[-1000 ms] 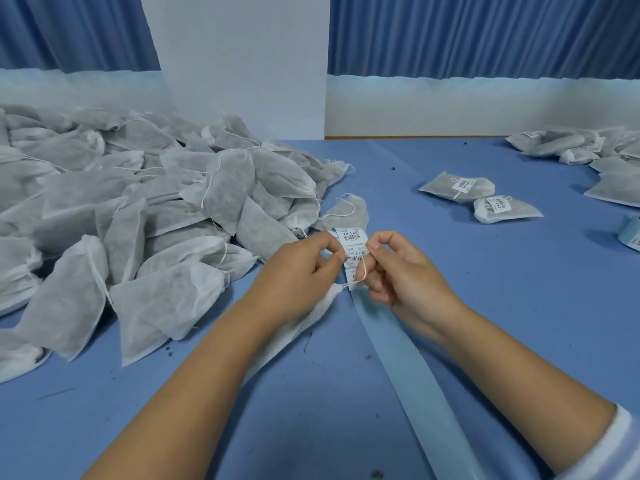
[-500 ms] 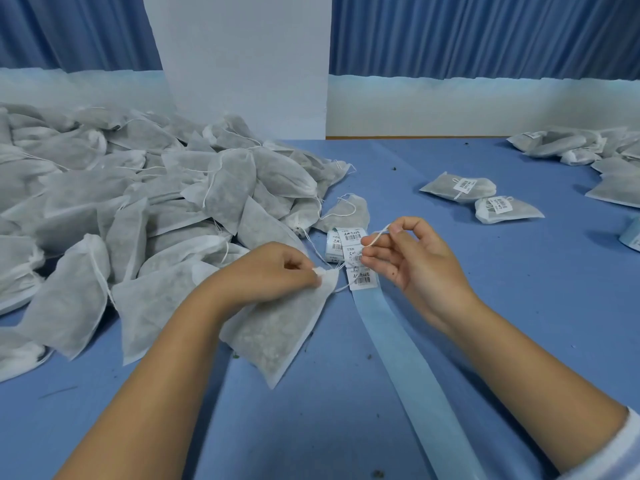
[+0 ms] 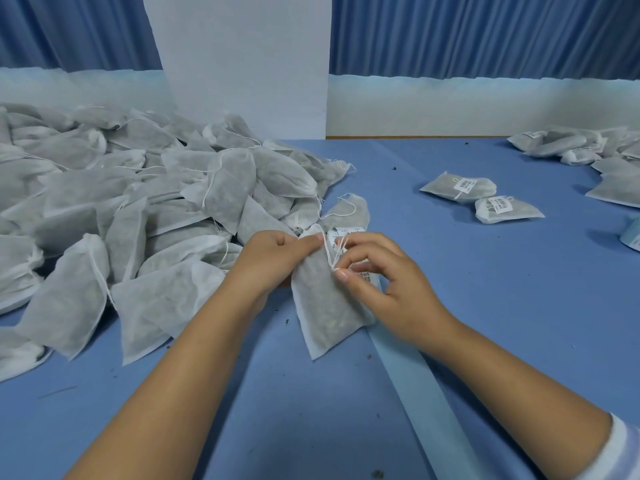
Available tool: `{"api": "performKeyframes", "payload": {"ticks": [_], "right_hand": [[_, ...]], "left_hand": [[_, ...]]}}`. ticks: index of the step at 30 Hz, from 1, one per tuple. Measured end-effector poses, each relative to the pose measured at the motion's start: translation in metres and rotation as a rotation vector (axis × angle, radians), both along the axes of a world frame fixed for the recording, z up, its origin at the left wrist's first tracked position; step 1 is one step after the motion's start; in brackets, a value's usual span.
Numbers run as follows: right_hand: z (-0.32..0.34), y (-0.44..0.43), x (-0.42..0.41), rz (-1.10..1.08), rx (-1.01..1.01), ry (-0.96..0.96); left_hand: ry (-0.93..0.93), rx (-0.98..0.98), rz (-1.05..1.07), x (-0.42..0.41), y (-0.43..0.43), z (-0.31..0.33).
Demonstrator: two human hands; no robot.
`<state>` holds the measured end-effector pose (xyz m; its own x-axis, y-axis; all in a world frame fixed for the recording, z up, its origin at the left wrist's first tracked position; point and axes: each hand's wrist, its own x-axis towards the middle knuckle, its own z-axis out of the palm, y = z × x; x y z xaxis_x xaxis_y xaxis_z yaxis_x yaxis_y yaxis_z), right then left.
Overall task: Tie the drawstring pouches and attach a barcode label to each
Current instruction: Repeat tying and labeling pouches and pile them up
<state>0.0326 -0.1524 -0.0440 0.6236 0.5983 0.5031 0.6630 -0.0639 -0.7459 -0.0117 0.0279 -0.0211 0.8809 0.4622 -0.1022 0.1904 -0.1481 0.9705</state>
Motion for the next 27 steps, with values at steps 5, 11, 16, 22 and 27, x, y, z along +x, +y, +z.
{"api": "performKeyframes", "payload": {"ticks": [5, 11, 16, 22, 27], "right_hand": [[-0.001, -0.001, 0.000, -0.041, -0.109, -0.100], [0.002, -0.004, 0.001, -0.028, -0.135, -0.059], [0.002, -0.003, 0.003, -0.013, -0.102, -0.082], [0.000, -0.006, 0.005, -0.038, -0.059, -0.027], [0.000, -0.005, 0.005, -0.069, 0.051, 0.015]], "left_hand": [[0.016, -0.103, 0.027, 0.002, -0.002, 0.000], [-0.006, -0.387, -0.042, -0.001, -0.002, 0.009], [-0.044, -0.622, -0.048, -0.002, -0.001, 0.013], [-0.045, -0.772, -0.067, -0.003, -0.001, 0.012], [-0.105, -0.673, -0.140, -0.003, -0.004, 0.010]]}}
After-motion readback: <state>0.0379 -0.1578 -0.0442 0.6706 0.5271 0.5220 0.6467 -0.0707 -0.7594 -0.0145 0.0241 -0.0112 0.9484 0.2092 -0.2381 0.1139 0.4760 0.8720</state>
